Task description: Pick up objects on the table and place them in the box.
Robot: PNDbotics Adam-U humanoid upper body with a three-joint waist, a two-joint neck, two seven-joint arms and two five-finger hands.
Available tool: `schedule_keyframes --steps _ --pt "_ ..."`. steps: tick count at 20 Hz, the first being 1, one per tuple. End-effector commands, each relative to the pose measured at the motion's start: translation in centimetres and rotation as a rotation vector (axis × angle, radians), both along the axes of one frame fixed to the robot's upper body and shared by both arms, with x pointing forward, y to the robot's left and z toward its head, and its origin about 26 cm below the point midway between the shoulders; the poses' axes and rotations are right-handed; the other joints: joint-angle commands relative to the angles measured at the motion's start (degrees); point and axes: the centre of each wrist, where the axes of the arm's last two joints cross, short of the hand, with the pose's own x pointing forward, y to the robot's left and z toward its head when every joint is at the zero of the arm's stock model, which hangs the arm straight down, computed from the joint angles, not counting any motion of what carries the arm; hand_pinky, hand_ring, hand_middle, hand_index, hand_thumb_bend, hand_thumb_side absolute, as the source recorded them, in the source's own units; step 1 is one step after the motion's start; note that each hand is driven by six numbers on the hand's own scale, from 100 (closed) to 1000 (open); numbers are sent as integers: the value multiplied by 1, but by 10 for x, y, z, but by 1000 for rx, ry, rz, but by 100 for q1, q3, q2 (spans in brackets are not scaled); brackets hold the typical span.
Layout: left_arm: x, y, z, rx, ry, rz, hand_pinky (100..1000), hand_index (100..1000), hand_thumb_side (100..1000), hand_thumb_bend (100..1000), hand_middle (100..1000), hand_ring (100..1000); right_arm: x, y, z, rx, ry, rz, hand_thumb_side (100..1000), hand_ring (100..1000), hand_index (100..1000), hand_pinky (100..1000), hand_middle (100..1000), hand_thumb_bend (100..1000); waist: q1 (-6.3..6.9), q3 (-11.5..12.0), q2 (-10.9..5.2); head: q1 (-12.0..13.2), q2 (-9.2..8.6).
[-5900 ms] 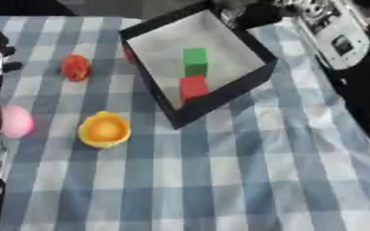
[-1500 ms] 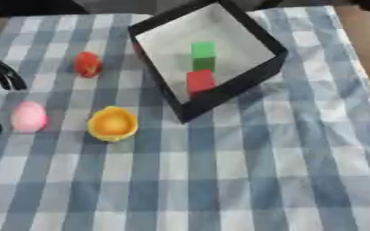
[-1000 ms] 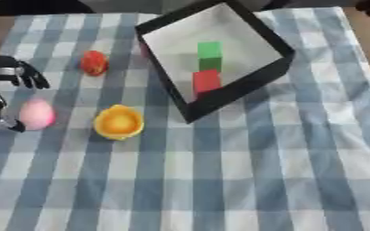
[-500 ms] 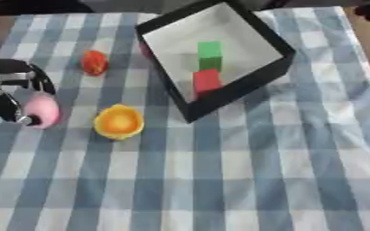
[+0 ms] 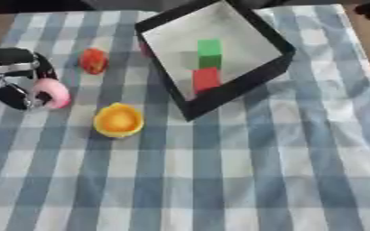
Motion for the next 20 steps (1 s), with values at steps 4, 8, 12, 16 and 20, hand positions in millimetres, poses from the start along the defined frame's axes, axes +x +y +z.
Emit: schedule_keyframes --steps 4,8,12,16,20 --pt "-21 -42 72 -17 -220 -129 713 678 100 145 626 700 -2 -6 12 2 -37 -8 697 776 738 919 750 100 -13 0 -223 -77 35" --pt "-11 -81 97 -53 -265 -212 708 676 100 155 621 694 -3 -5 15 5 -48 0 685 778 740 919 752 100 -26 -4 -255 -139 22" --pt "5 -114 107 -84 -282 -283 705 674 100 155 620 690 -3 -4 18 15 -59 4 680 778 739 919 747 100 -28 -43 -274 -153 11" --pt "23 -150 111 -103 -294 -320 702 671 100 131 616 683 -2 0 21 30 -66 18 683 776 740 920 746 100 -37 -98 -275 -107 -19" --pt "43 -174 105 -127 -319 -319 702 669 100 181 614 679 -2 5 25 38 -78 41 672 776 740 921 746 100 -62 -176 -267 -47 -61"
